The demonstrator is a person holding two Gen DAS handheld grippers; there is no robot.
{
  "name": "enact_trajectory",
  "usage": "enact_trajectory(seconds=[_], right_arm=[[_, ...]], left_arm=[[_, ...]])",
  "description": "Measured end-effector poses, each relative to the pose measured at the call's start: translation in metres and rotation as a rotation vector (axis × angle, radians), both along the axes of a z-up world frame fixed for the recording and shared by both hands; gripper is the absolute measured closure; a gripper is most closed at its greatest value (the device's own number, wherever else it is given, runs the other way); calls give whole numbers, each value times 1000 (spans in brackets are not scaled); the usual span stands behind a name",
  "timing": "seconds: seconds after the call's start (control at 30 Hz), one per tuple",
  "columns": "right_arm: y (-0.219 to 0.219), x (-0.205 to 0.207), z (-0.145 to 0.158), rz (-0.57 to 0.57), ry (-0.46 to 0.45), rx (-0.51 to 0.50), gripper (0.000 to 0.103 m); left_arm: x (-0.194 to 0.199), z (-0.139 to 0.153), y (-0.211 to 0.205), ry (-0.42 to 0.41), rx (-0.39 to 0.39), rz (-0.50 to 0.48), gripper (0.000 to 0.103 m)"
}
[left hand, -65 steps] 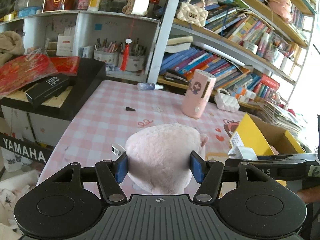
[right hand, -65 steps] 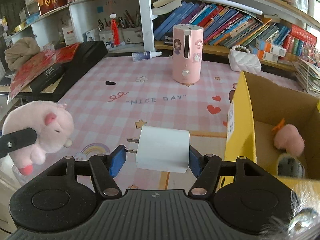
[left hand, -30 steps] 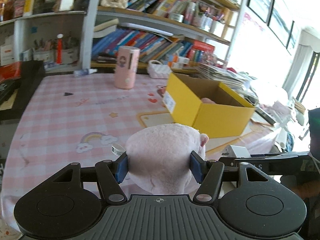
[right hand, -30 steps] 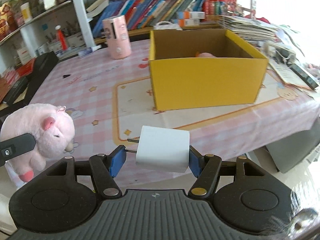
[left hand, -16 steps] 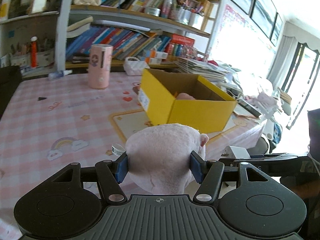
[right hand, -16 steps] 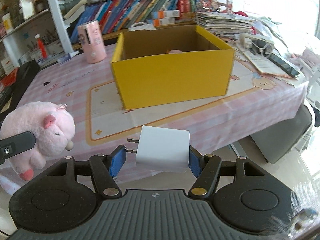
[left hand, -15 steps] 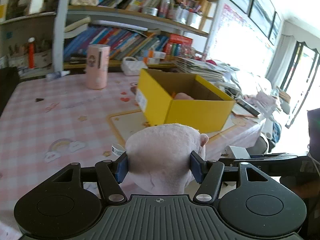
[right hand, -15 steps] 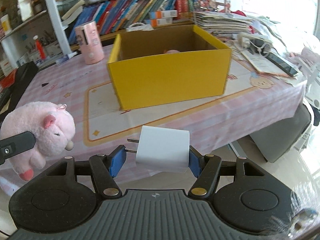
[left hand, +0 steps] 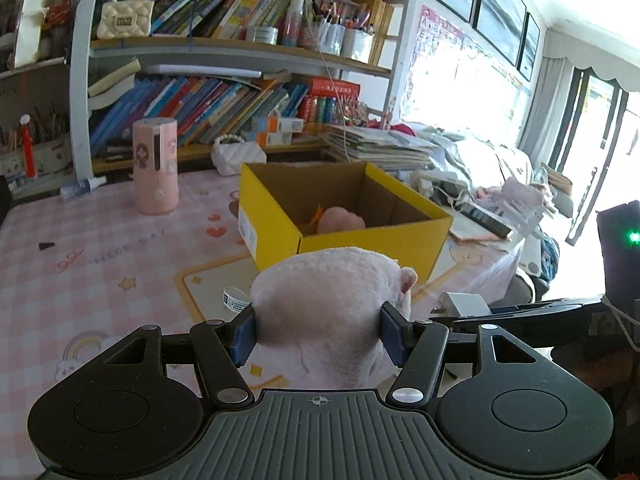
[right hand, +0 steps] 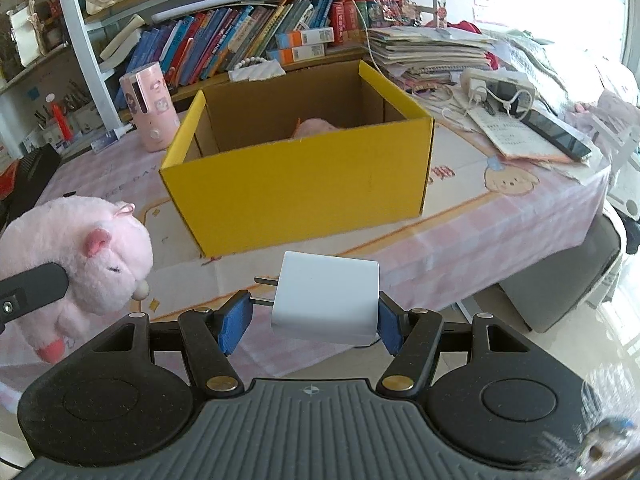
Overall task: Organize objects
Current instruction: 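Lift the pig and charger and carry both toward the yellow box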
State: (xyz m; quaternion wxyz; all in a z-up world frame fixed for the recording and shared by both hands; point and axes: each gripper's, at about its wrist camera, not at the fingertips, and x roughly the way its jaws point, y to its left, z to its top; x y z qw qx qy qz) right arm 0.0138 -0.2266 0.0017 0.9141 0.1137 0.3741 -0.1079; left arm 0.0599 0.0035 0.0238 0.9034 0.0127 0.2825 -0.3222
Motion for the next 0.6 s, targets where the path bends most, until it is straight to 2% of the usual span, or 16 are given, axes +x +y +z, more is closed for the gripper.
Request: enact_trajectory(seconds=[0.6], right_arm=[[-49,58,32,59,-100,-53,41]], left_arm=[[51,24,-52,-89,-36,38,42]])
